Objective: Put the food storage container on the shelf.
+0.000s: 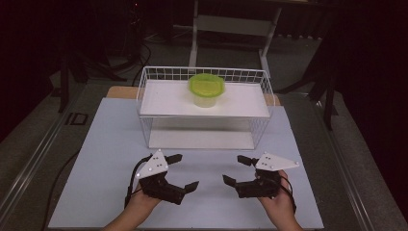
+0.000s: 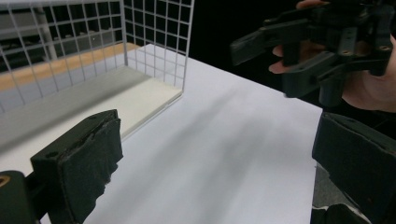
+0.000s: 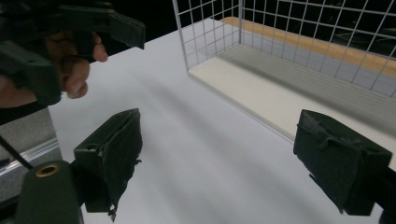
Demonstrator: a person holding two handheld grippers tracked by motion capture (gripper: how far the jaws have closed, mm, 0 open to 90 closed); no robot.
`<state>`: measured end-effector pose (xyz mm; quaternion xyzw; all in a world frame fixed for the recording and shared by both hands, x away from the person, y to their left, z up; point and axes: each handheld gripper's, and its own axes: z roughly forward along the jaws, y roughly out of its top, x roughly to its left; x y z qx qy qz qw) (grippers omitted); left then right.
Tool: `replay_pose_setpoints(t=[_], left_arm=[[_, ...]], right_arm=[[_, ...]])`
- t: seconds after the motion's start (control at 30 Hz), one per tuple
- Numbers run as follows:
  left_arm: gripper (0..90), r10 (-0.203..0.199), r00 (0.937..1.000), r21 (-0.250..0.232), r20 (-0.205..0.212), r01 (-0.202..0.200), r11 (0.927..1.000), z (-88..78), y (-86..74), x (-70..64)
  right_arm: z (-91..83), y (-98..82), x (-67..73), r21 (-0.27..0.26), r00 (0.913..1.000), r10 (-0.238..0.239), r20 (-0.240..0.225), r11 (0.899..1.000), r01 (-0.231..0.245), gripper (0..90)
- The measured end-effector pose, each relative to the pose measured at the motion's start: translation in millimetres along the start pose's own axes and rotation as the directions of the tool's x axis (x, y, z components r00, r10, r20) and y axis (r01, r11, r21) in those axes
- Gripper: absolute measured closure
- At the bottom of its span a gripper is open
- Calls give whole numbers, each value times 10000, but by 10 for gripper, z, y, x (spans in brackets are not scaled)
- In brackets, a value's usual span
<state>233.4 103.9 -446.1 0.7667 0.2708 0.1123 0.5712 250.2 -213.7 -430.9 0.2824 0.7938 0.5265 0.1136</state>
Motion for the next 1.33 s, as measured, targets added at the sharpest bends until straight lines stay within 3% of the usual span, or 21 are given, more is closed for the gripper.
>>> replay_pose_setpoints(t=[0.47, 0.63, 1.03, 1.33], left_arm=[[24, 86, 10000, 295, -23, -85, 9995, 42, -302, -20], [24, 192, 9998, 488, -81, -188, 9986, 96, -386, -33], [23, 672, 9976, 515, -179, -662, 9965, 86, -448, -83], [23, 600, 9978, 384, -267, -590, 9975, 37, -443, -30]], right_arm=[[-98, -367, -34, -69, 9998, 113, 150, 9999, -112, 153], [-111, -461, -66, -20, 9994, -212, 262, 9998, 212, 152], [-142, -525, -153, -239, 9954, -785, 549, 9965, 799, 148], [-138, -538, -189, -208, 9958, -709, 582, 9972, 722, 148]])
